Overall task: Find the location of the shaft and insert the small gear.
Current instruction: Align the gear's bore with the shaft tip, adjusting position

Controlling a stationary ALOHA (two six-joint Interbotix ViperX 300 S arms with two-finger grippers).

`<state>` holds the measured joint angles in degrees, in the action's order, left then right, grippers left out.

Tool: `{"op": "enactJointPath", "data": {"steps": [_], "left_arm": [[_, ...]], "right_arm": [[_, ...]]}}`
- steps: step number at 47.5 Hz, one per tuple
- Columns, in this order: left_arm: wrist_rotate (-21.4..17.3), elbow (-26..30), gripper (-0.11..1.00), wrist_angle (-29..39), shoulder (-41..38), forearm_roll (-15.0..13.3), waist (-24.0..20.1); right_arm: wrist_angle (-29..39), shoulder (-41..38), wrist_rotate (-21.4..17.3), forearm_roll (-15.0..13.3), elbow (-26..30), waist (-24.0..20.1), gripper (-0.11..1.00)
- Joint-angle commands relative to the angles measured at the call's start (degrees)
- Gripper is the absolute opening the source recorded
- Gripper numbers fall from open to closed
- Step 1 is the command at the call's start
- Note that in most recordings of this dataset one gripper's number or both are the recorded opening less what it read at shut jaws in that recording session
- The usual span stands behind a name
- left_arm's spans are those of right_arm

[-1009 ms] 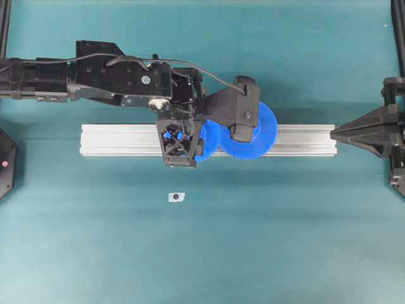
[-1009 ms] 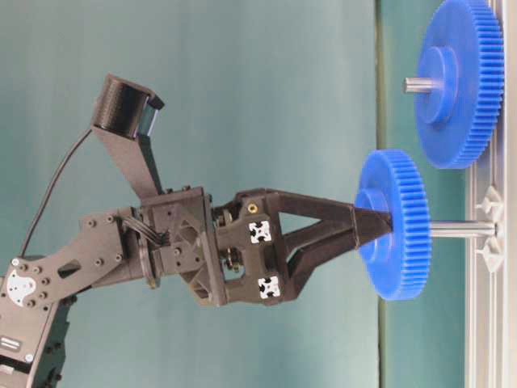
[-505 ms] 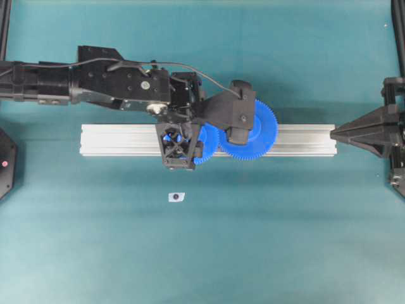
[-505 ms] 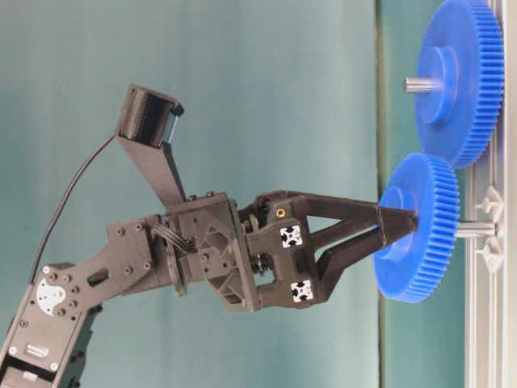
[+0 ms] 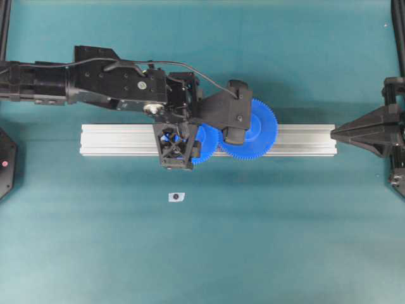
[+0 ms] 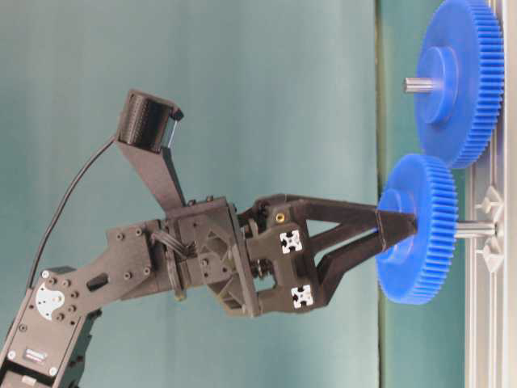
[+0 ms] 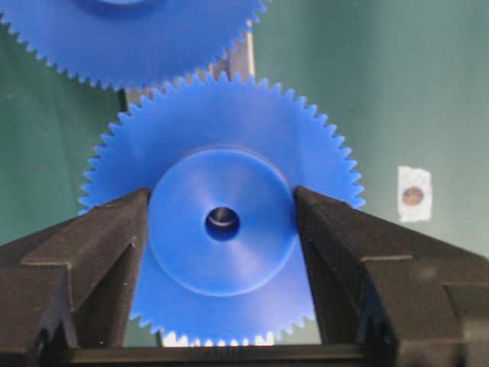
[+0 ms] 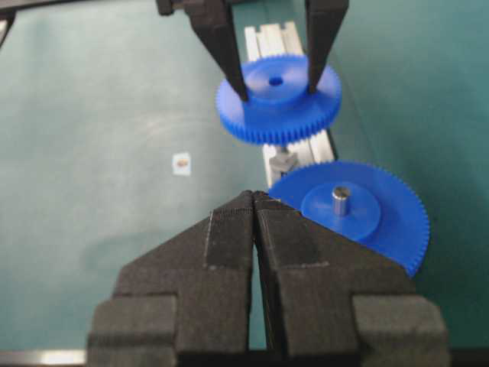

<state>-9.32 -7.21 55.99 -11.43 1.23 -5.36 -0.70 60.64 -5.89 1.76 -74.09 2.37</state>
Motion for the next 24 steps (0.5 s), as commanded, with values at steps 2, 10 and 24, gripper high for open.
{"op": "enactJointPath", "data": {"steps": [2,10,24], "left_arm": [[-0.09,-0.44,0.65,0.97,0.88,0.26,-0.88],[-0.09,-0.35,0.65,0.97,0.62,0.26,-0.88],[-0.53,1.58,0.65,0.70,0.44,0.26,-3.16]], "right_arm": [[-0.35,-0.35,-0.53,0.09,0.62,0.09,0.02],[-0.26,-0.26,-0.53,0.09,0.62,0.09,0.02],[-0.35,-0.35,-0.53,0.09,0.62,0.09,0.02]]}}
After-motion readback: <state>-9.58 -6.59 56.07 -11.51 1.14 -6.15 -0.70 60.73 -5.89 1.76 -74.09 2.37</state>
